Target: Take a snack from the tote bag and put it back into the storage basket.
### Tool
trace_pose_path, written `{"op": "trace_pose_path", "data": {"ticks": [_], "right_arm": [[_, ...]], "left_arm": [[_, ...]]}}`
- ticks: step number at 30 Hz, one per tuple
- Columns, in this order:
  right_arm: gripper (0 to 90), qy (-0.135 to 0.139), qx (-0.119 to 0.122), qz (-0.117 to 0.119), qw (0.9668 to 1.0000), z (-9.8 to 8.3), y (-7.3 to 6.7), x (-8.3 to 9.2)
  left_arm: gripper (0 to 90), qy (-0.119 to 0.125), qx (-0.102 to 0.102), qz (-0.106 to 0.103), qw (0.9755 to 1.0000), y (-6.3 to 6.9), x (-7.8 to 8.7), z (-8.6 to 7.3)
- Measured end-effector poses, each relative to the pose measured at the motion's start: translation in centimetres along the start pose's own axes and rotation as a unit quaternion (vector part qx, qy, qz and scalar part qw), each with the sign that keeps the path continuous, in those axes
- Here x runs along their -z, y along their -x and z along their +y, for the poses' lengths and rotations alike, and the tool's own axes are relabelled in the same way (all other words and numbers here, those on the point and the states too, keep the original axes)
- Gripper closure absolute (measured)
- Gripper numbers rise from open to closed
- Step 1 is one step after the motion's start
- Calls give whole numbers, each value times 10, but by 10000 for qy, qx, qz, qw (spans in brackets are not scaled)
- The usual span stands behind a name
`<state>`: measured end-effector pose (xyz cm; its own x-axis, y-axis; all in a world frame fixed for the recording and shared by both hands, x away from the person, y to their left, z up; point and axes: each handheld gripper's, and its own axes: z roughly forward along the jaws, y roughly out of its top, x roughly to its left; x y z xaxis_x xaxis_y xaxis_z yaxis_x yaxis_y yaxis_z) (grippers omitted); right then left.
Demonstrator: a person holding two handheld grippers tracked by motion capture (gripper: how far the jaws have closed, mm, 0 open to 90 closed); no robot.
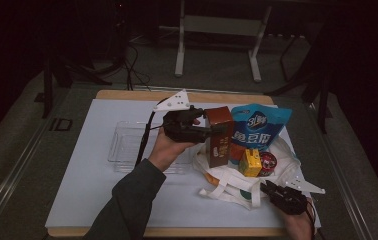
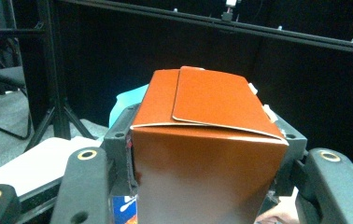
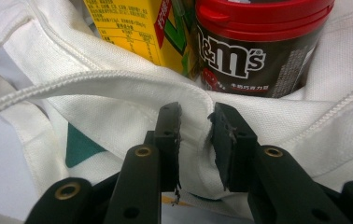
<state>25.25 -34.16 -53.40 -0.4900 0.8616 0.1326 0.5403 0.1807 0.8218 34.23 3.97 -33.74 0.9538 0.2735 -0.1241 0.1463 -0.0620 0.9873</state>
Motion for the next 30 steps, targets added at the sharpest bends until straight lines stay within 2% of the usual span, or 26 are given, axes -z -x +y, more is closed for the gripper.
{"op": "trace_pose_path", "data": {"ticks": [5, 11, 21, 30], "right_arm": [[719, 0, 6, -3, 10000, 0, 0, 0], [719, 10, 5, 0, 10000, 0, 0, 0], [718, 12, 6, 0, 10000, 0, 0, 0], [717, 18, 4, 11, 10000, 0, 0, 0]], "left_arm": [[423, 87, 14, -44, 10000, -1, 14, 3], [424, 99, 44, 32, 9999, -6, 30, 4], [424, -123, -20, 125, 9998, -12, 41, 2], [424, -381, -163, 244, 9988, -16, 49, -1]]}}
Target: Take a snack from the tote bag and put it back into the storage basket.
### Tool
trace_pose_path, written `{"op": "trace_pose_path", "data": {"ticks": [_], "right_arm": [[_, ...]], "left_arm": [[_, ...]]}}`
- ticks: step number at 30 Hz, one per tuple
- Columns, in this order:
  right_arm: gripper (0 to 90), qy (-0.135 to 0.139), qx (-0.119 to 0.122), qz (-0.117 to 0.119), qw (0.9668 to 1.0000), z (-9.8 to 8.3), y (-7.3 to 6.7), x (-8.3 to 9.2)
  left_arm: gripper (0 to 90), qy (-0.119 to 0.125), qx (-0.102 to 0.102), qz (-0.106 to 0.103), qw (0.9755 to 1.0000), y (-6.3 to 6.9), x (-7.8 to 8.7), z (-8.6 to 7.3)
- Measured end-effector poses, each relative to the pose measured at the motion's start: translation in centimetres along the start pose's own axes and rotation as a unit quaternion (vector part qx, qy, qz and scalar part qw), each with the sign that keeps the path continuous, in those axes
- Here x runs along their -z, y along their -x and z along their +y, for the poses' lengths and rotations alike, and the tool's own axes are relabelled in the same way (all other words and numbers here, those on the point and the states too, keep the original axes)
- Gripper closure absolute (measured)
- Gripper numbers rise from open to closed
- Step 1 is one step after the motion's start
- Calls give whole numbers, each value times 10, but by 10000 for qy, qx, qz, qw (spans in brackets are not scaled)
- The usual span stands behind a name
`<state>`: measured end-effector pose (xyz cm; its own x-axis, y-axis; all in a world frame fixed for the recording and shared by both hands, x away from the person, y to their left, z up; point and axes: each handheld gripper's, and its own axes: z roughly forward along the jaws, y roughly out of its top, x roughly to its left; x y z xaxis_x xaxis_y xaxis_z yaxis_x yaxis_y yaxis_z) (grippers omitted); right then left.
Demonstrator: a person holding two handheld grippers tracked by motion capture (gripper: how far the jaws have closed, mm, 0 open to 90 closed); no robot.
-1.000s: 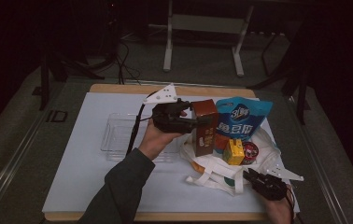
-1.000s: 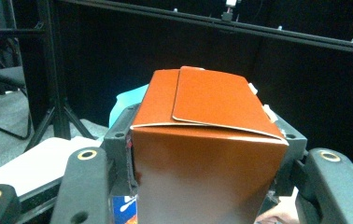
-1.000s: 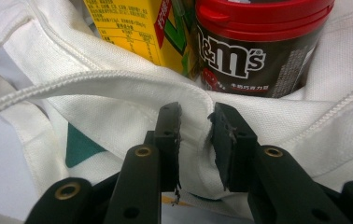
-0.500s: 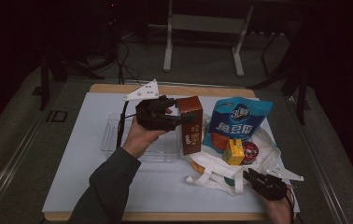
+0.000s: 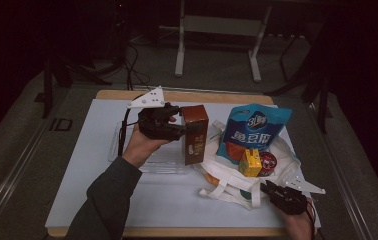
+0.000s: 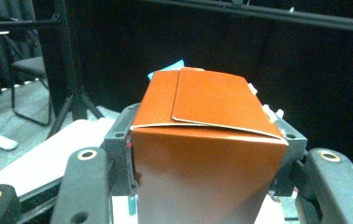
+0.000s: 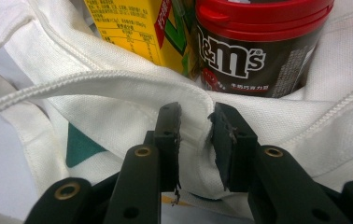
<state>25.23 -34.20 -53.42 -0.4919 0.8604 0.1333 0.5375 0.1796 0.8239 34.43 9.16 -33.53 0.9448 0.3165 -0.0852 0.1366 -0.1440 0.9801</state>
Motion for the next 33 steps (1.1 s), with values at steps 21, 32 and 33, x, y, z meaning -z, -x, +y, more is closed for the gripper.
{"op": "trace_pose_path", "data": {"ticks": [21, 32, 33], "right_arm": [[717, 1, 10, 0, 10000, 0, 0, 0], [717, -4, -7, 3, 10000, 0, 0, 0], [717, -6, -10, 2, 10000, 0, 0, 0]], "left_arm": [[424, -542, -232, 327, 9977, -14, 20, -15], [424, -672, -187, 600, 9958, -27, 40, -23], [424, -672, -187, 600, 9958, -27, 40, -23]]}}
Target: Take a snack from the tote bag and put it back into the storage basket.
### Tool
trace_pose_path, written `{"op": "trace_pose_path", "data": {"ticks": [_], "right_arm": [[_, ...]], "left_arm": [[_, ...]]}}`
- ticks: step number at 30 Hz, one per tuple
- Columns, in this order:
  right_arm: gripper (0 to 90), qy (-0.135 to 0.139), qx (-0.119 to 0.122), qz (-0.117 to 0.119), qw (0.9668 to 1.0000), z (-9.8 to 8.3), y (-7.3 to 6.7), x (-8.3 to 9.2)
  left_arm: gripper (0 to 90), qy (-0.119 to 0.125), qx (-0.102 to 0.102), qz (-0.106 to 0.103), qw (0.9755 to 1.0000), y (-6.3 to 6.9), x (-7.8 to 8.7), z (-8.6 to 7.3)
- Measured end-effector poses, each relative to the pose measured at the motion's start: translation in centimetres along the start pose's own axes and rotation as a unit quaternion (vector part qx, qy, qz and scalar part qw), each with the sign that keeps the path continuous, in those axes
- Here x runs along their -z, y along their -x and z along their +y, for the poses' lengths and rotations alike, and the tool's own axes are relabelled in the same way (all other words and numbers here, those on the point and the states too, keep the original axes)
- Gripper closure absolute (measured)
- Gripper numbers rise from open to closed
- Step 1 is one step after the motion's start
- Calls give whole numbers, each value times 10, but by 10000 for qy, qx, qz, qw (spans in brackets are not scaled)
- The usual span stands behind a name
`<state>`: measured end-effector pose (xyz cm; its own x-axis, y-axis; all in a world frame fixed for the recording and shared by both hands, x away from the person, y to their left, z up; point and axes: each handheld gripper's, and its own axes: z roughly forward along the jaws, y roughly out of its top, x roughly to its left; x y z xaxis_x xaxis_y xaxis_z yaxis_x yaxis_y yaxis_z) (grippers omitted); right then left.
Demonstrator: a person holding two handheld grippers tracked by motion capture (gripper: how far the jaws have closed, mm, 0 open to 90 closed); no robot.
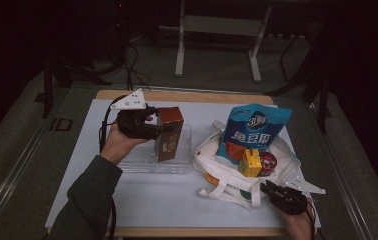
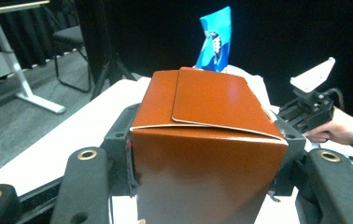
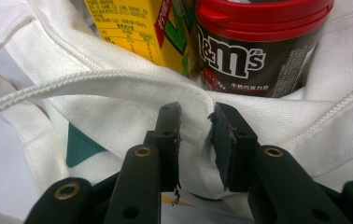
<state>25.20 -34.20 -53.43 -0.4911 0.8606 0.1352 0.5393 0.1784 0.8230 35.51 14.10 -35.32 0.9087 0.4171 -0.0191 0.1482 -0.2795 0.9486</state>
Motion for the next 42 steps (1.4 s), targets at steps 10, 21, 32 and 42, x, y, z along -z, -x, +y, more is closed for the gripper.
{"op": "trace_pose_path", "data": {"ticks": [10, 21, 32, 42], "right_arm": [[717, 6, -3, 1, 10000, 0, 0, 0], [717, 9, 15, -5, 10000, 0, 0, 0], [717, 5, 29, -14, 10000, 0, 0, 0], [717, 6, 30, -16, 10000, 0, 0, 0]], "left_arm": [[423, -168, 89, 222, 9996, -14, 19, -12], [423, -406, 85, 351, 9985, -26, 33, -23], [422, -510, 119, 466, 9975, -34, 50, -31], [423, -830, 171, 389, 9956, -40, 49, -44]]}}
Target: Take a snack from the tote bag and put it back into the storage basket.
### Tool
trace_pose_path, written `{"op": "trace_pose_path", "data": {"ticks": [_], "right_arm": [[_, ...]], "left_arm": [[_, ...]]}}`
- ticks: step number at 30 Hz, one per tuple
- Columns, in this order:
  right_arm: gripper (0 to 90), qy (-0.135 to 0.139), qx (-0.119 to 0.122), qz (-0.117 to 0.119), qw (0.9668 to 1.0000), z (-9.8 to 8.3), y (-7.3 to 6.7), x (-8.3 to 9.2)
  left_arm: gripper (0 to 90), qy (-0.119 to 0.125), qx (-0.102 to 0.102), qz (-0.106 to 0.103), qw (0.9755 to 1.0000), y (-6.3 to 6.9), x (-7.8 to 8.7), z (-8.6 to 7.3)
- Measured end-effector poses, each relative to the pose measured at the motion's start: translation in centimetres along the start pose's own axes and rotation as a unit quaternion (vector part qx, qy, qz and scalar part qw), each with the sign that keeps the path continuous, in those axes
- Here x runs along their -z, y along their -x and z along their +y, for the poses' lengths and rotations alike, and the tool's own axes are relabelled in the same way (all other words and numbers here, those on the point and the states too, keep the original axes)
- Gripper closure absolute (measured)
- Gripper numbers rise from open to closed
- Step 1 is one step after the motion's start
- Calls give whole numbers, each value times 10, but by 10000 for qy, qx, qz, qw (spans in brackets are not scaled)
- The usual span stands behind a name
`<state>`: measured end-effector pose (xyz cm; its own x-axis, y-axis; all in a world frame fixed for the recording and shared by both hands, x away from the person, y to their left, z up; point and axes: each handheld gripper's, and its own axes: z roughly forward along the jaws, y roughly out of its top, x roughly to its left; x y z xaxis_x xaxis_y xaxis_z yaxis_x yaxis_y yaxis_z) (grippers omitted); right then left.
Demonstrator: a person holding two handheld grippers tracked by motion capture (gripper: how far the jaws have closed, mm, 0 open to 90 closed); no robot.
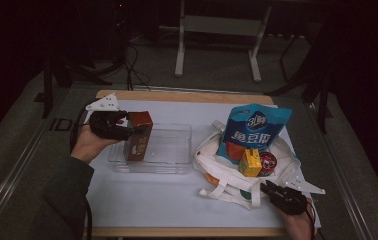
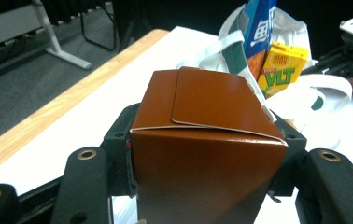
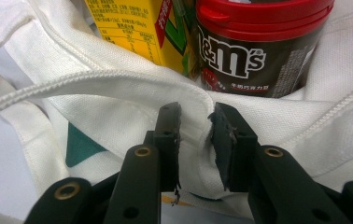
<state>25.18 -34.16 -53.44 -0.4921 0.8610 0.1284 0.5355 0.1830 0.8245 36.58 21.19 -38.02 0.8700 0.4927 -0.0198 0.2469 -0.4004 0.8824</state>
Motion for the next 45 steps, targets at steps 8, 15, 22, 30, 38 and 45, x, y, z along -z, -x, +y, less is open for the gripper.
{"op": "trace_pose_path", "data": {"ticks": [8, 15, 22, 30, 38, 45], "right_arm": [[717, 1, 3, -5, 10000, 0, 0, 0], [717, 1, 5, -12, 10000, 0, 0, 0], [717, 2, 6, -10, 10000, 0, 0, 0], [717, 3, 4, -6, 10000, 0, 0, 0], [717, 4, 4, -7, 10000, 0, 0, 0], [717, 6, 0, -3, 10000, 0, 0, 0]], "left_arm": [[416, -443, -20, -208, 9988, 0, -21, -6], [406, -559, -152, -362, 9977, 8, -36, -4], [391, -562, -158, -528, 9969, 17, -52, 2], [363, -512, -12, -967, 9940, 20, -69, 3], [345, -675, 93, -1220, 9902, 24, -88, 4], [319, -832, 180, -1336, 9874, 29, -108, 1]]}}
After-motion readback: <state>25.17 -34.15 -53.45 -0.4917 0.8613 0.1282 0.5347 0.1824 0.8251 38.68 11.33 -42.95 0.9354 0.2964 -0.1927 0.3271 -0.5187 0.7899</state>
